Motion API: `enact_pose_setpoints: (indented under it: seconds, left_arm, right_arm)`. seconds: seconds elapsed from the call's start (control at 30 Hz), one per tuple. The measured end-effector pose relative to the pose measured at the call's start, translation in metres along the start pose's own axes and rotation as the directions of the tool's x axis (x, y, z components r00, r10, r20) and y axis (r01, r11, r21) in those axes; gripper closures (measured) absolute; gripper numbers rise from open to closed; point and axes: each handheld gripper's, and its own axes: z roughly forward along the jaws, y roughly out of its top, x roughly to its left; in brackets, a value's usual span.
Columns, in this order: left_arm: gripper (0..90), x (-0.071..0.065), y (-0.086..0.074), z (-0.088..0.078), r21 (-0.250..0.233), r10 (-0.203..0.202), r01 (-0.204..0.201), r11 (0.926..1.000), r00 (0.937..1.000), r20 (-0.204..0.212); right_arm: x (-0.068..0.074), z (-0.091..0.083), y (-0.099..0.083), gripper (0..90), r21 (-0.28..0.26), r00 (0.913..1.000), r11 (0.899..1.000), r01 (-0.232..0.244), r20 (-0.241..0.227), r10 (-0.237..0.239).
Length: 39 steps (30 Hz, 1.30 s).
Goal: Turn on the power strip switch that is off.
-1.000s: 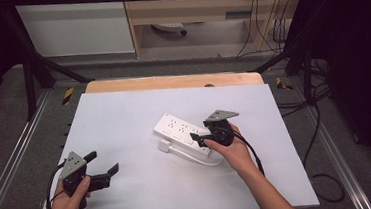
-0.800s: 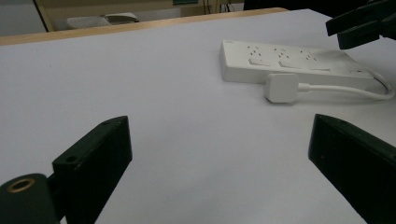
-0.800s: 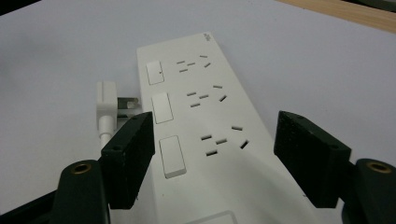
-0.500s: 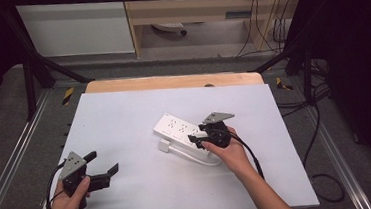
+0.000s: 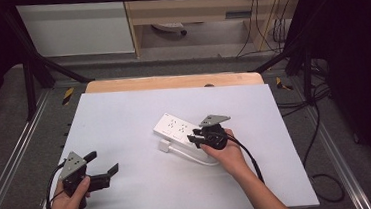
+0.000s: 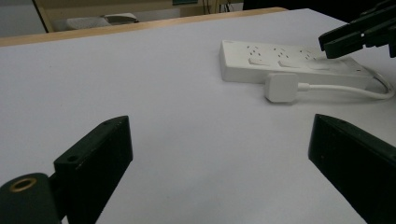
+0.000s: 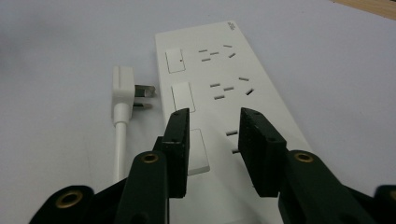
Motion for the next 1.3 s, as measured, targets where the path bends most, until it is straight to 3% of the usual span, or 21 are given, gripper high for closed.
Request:
enact_pose_setpoints:
  seconds: [0.77, 1.3]
  left_arm:
    - [6.7, 0.0000, -0.0002, 0.0000, 0.002, 0.002, -0.002, 1.0000, 1.0000, -0.001]
    - [6.7, 0.0003, 0.0000, -0.0003, 0.000, 0.002, -0.002, 1.0000, 1.0000, -0.005]
  right_arm:
    - [0.0066, 0.0056, -0.0033, 87.3, 0.006, 0.9992, 0.999, 0.039, -0.009, -0.039]
    - [0.0096, 0.0085, -0.0061, 90.0, 0.016, 0.9984, 0.998, 0.056, -0.004, -0.056]
